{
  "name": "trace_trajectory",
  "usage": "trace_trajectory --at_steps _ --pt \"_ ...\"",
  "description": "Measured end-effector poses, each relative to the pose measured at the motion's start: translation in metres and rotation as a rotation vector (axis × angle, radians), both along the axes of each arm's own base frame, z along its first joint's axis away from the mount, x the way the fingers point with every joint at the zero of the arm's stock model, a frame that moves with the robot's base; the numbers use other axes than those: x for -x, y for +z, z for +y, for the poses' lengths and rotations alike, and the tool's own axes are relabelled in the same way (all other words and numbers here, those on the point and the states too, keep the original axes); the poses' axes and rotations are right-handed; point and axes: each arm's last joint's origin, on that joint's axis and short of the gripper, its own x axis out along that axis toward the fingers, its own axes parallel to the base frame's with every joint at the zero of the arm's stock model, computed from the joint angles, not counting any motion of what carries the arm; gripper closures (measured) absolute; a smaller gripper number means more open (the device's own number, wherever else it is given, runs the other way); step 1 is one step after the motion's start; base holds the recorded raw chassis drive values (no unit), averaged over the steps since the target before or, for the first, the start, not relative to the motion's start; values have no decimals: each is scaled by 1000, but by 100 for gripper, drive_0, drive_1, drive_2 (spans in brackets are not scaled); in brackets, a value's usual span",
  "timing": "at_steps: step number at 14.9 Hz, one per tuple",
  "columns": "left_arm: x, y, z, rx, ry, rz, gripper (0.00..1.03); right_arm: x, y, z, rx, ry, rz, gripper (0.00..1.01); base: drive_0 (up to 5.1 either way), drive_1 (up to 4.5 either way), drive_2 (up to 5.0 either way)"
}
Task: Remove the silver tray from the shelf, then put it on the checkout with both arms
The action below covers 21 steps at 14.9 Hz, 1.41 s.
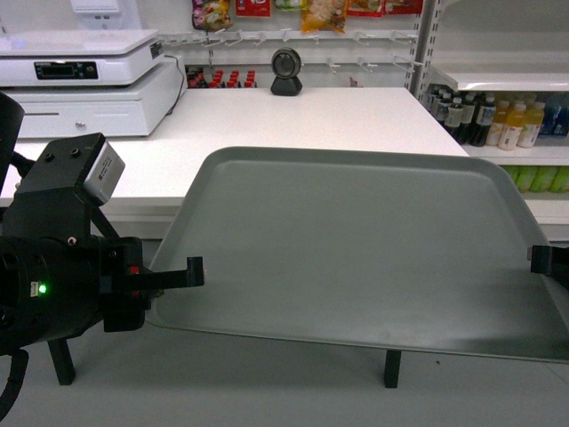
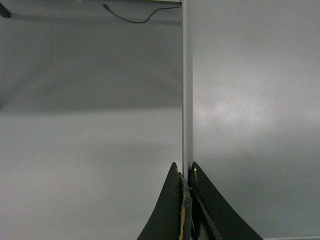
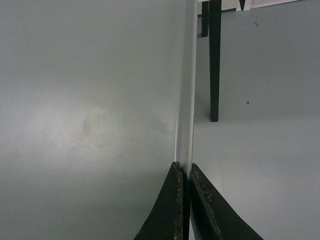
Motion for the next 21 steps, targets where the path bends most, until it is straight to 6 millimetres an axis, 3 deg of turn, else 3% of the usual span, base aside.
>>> trace_trajectory --at_steps 21 --pt "0 0 0 -1 0 2 101 0 0 0 0 -1 1 99 3 430 -425"
